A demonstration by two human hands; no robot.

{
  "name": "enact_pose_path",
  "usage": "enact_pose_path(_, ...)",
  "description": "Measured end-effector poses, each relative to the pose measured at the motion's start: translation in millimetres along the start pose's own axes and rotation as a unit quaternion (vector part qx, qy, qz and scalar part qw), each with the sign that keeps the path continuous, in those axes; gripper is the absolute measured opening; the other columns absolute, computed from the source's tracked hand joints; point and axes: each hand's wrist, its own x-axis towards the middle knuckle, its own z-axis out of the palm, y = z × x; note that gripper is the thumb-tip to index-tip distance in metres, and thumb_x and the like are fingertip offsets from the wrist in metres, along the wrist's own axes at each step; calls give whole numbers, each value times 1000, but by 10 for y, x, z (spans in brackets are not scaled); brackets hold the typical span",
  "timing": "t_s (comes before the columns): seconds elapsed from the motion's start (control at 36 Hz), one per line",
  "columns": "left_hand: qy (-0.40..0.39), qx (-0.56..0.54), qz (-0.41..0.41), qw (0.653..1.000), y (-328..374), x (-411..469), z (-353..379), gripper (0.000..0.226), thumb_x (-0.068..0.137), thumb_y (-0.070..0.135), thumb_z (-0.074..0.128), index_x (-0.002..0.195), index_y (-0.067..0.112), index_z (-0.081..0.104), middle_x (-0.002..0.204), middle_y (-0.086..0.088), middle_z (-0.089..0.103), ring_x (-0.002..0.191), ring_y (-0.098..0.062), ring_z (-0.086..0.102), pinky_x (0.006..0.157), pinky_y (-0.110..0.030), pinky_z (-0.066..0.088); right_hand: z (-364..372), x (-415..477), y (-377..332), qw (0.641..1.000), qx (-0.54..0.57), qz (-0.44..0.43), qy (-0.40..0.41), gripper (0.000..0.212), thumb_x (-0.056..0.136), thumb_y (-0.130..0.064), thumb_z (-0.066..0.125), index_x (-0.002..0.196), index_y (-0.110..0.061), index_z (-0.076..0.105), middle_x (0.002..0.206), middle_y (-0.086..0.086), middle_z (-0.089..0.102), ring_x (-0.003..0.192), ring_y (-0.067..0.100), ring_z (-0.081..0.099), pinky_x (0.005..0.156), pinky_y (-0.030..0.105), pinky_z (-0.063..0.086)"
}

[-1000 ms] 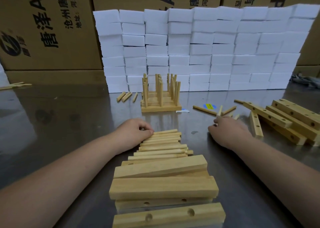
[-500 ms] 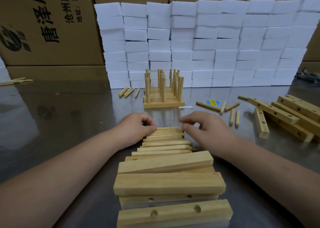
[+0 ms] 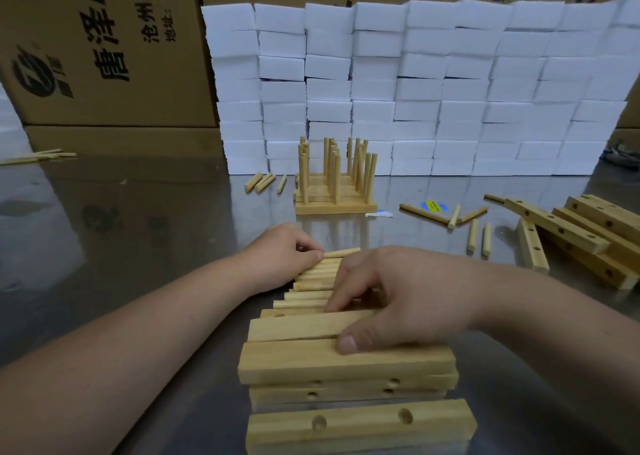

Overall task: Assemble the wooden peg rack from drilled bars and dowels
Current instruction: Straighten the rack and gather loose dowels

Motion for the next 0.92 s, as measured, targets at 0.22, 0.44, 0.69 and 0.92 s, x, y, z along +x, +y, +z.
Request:
enact_pose_path(0.22, 12, -5, -2, 1000, -11, -3, -4, 11, 85, 29, 64, 74, 31, 61, 83, 8, 64, 70, -3, 55, 60, -22, 42, -10, 5, -14, 1000, 8, -8, 2, 20, 79, -44, 67, 96, -33, 65, 96, -14, 61, 89, 2, 54, 88, 32, 46)
enact_pose_path(0.44, 35, -30, 11, 999, -27, -10, 2, 9, 86, 21, 62, 79, 27, 61, 89, 6, 65, 72, -8, 58, 63, -25, 47, 16, 3, -8, 998, 23, -22, 45, 17, 78, -34, 71, 81, -39, 55, 76, -22, 57, 72, -9, 51, 67, 9, 41)
enact_pose_path(0.69, -6, -15, 13, 1000, 20, -26, 1, 7, 88, 36, 59, 84, 39, 64, 76, 25, 58, 65, 11, 54, 49, -8, 36, 28, 113, 306, 879, 281, 49, 382, 20, 96, -27, 44, 96, -34, 63, 83, -17, 71, 75, 2, 63, 68, 24, 49)
enact_pose_path(0.92, -6, -7, 11, 1000, 52, -52, -23, 17, 87, 31, 61, 72, 38, 59, 87, 19, 58, 76, 1, 54, 56, -12, 35, 116, 189, 703, 774, 456, 226, 376, 48, 97, -33, 39, 67, -24, 76, 90, 9, 72, 75, 25, 56, 79, 47, 48)
